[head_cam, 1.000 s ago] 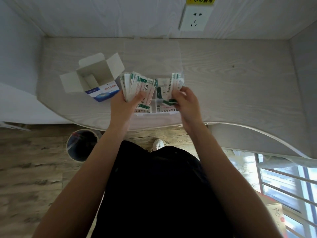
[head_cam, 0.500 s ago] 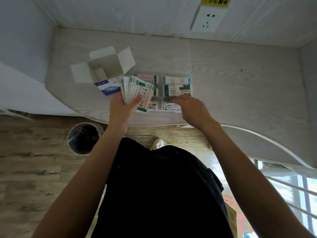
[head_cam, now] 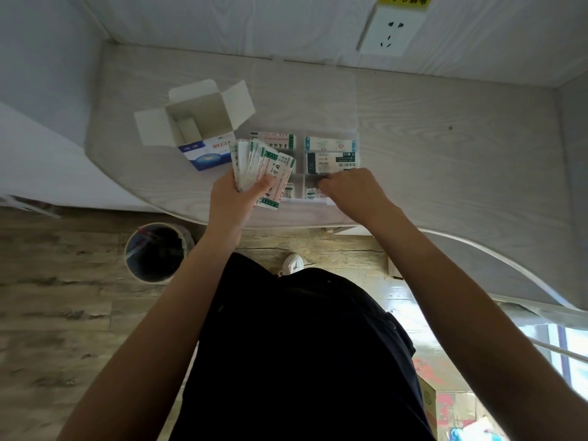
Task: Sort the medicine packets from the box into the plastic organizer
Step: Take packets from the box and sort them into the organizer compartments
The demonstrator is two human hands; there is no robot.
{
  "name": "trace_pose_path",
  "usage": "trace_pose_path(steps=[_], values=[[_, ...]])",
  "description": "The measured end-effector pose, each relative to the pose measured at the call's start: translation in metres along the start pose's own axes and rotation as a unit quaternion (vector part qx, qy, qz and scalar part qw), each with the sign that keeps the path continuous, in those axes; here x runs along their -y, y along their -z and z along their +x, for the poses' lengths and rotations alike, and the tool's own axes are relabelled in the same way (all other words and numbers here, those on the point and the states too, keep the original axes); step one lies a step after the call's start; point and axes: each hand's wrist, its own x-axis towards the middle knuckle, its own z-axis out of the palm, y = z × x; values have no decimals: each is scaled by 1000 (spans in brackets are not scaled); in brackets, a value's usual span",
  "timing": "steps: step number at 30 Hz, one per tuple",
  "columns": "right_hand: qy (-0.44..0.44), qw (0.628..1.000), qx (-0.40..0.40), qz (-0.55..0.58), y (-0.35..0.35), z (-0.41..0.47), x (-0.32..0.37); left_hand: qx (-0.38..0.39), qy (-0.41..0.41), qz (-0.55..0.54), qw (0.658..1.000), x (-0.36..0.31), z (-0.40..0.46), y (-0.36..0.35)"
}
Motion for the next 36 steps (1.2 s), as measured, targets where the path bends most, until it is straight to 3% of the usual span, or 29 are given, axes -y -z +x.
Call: trace_pose_path(steps=[10,15,17,18,19,21,23,26,28,36], values=[[39,993,-28,107,-10,2,-3,17,-1,-6,1000,1,-4,-3],[63,965,-191,166,-20,-8,-2,34,1,-4,999,1,-5,-7],[-3,926,-270,263,-17,-11,4,39,12,-12,999,0,-6,-9],[-65,883,-293,362,-9,-13,9,41,16,-17,999,-1,-6,-11],[-131,822,-285,475,0,-15,16,42,18,-20,999,-1,-6,-13],[-201,705,-197,651,12,-19,30,45,14,-20,999,-2,-6,-18],[-224,644,-154,715,15,-21,42,56,16,-26,998,-3,-6,-23],[-260,552,-165,775,17,-21,52,83,25,-32,996,-4,-7,-29],[-274,522,-165,791,17,-22,53,111,27,-32,993,-7,-8,-31],[-278,506,-152,803,19,-26,47,112,65,-38,991,-11,-6,-39]])
